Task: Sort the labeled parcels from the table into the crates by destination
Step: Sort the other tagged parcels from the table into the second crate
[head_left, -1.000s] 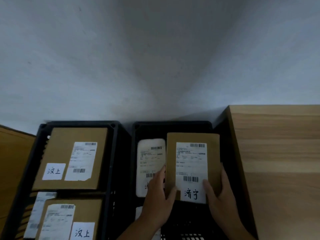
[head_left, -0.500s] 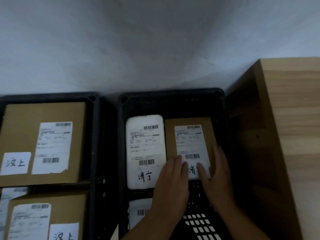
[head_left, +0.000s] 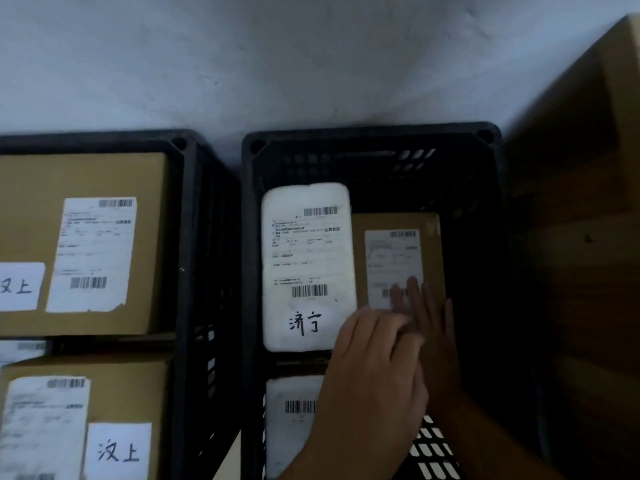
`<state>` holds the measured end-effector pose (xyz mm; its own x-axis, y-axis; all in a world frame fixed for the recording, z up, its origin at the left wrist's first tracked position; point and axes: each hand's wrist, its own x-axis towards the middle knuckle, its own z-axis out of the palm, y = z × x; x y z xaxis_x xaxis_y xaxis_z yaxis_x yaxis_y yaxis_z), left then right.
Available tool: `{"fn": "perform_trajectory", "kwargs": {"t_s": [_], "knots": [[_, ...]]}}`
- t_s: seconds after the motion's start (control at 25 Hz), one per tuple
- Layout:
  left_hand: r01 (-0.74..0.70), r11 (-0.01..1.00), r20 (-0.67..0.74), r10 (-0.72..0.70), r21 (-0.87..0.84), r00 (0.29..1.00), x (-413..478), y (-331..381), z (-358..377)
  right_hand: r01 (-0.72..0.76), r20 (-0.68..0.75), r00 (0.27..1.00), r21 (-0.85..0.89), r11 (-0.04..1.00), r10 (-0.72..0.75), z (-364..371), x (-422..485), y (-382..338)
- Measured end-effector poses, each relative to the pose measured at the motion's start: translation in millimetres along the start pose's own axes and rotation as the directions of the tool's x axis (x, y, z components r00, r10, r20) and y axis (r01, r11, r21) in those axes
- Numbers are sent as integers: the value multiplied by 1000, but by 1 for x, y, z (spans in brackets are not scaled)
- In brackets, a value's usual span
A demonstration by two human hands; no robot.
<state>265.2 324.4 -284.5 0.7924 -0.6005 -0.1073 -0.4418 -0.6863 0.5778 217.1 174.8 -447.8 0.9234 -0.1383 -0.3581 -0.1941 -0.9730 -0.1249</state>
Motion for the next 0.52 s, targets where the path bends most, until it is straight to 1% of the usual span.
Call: {"fn": "perform_trajectory", "kwargs": {"t_s": [0.16,0.2,0.28,0.4,0.48,0.52], "knots": [[-18,1000,-117,16,-16,993,-37,4,-11,-24,37,999,42,999,22,-26,44,-1],[-21,1000,-130,19,-15,991,-46,6,-15,-8,57,998,40,999,6,-36,49,0],[-1,1000,-111,3,19,994,-65,11,-25,9,62,998,70,997,-13,-63,40,-2],[22,997,-66,-17,76,998,-90,26,-57,-72,10,997,294,953,72,-122,-14,-17],[4,996,-58,1,89,998,-98,45,-89,-73,-47,994,422,904,103,-175,-65,-29],[4,995,-62,2,96,998,-100,61,-111,-57,-97,989,453,890,113,-208,-94,-31]]}}
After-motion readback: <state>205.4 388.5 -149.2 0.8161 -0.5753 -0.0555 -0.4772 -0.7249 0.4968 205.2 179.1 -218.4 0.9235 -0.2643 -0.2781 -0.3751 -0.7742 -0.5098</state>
